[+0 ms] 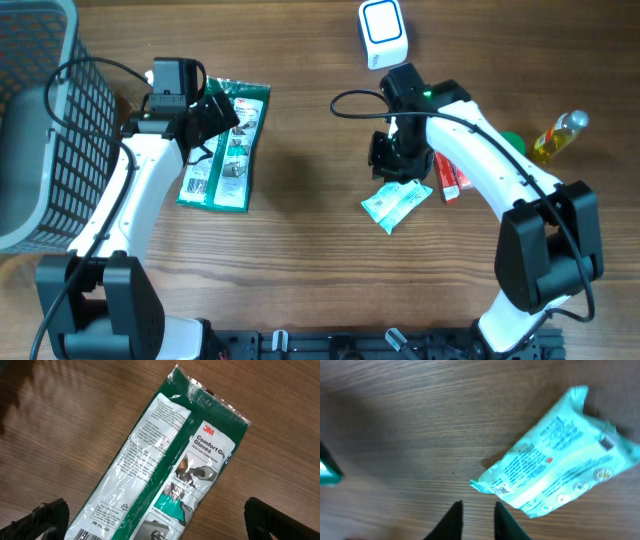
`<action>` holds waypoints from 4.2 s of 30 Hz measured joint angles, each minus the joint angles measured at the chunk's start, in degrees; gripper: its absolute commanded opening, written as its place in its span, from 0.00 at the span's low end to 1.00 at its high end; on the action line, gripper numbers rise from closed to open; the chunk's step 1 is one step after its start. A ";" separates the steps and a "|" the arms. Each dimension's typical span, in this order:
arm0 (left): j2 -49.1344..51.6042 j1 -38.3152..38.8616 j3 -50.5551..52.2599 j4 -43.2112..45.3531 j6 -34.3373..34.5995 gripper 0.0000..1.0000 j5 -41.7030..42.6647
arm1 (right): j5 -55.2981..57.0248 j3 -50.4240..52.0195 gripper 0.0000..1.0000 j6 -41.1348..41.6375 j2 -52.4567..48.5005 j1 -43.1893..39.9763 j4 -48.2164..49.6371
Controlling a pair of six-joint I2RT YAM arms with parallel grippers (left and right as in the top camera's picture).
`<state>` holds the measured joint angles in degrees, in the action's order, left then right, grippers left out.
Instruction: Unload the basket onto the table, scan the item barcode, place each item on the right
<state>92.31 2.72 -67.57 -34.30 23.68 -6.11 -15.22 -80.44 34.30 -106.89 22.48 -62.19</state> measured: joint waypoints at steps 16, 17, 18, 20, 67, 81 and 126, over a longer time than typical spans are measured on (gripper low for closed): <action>0.00 0.00 0.00 -0.02 0.00 1.00 0.00 | 24.65 12.50 0.38 6.73 -0.04 0.83 12.57; 0.00 0.00 0.00 -0.04 0.00 1.00 -0.02 | 25.64 12.57 0.38 3.21 -0.04 0.68 14.19; 0.00 0.00 0.00 0.00 0.00 1.00 0.00 | 26.29 12.57 0.38 -1.14 -0.04 0.57 15.58; 0.00 0.00 0.00 -0.02 0.00 1.00 0.00 | 25.97 11.76 0.37 -5.62 -0.04 0.57 12.39; 0.00 0.00 0.00 -0.02 0.00 1.00 0.00 | 15.17 31.19 0.39 18.53 14.08 -2.40 33.29; 0.00 0.00 0.00 -0.02 0.00 1.00 0.00 | 1.05 15.50 0.04 -9.55 12.74 -0.52 30.56; 0.00 0.00 0.00 0.37 0.02 1.00 0.00 | -9.27 13.40 0.62 -8.76 1.66 0.44 37.97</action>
<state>92.31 2.72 -67.57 -33.93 23.70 -6.11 -24.49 -67.05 25.54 -105.23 22.92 -24.23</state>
